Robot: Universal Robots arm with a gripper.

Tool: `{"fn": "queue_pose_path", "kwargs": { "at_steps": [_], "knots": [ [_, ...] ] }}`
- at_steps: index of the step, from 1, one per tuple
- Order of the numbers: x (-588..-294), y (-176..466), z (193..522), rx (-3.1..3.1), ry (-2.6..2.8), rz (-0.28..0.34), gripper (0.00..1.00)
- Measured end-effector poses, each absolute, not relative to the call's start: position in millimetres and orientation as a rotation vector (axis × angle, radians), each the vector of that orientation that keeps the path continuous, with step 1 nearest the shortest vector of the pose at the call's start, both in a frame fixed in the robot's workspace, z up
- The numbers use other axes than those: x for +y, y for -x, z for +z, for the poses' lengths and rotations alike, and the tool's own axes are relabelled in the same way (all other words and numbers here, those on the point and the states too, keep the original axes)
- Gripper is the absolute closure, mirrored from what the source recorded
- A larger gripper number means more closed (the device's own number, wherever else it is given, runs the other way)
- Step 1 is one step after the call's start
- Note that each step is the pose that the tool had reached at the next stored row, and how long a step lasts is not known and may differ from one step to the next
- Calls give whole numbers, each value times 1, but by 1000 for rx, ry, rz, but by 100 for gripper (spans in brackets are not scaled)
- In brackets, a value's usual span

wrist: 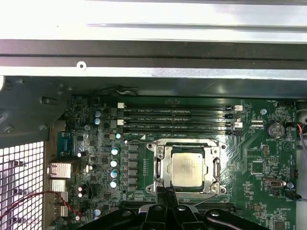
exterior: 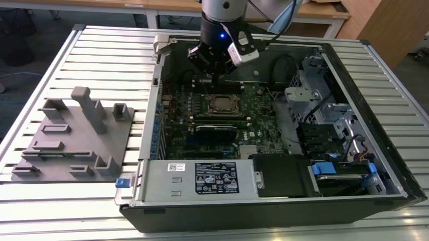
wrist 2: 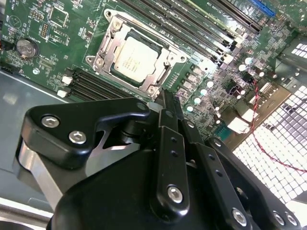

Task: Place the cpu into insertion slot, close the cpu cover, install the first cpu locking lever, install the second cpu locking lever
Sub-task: 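Install the first cpu locking lever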

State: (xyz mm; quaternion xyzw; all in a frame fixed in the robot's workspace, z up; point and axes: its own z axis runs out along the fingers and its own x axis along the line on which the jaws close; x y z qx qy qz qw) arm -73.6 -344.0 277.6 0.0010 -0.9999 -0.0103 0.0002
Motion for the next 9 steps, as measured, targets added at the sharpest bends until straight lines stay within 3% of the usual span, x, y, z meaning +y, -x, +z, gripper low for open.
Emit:
{"fn": "queue_pose_path", "kwargs": {
  "at_steps": [9],
  "knots": [
    [-344, 78, 277, -3141, -3, -33, 90]
  ]
}}
